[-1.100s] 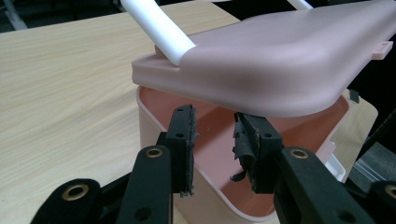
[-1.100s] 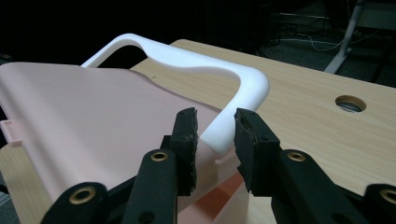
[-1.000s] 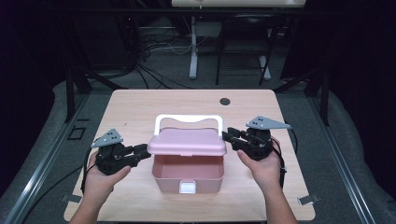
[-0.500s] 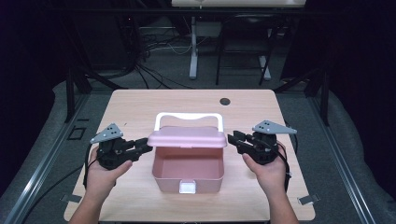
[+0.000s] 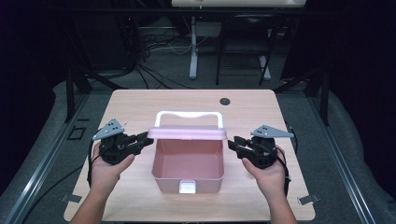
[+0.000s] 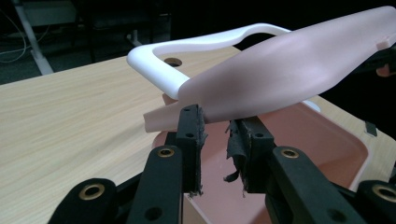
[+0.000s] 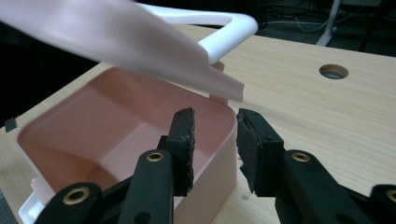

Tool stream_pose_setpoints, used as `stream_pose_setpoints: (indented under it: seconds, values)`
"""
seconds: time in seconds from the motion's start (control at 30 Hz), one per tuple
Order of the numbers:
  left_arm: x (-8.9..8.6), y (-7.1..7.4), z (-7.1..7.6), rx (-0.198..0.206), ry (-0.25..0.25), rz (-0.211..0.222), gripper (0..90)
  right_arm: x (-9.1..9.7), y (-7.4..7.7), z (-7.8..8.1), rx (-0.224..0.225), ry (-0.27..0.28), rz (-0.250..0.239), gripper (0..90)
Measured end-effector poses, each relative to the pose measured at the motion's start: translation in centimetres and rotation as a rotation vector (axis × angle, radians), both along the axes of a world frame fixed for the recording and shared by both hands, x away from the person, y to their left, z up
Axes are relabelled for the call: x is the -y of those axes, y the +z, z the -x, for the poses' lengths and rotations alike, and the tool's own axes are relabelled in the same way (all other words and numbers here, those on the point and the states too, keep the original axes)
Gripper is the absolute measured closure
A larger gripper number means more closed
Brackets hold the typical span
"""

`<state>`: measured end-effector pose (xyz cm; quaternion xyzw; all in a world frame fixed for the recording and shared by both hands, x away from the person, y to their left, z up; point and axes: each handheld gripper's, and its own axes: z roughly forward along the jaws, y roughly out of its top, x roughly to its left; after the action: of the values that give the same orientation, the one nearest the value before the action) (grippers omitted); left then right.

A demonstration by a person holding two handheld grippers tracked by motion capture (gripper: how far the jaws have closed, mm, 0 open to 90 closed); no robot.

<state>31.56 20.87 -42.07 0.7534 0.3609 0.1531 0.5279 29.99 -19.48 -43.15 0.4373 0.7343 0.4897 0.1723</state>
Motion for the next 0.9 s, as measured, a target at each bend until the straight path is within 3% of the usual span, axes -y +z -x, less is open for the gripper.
stream_pose_setpoints:
  seconds: [0.4,0.9]
  values:
    - [0.4,-0.2,-1.1,0.024,0.035,0.008,76.1,-1.4,-1.4,-0.6,-0.033,0.022,0.028,64.1]
    - [0.9,-1.2,-3.1,0.041,0.084,0.021,77.3,-1.9,-2.4,-0.7,-0.056,0.018,0.055,60.2]
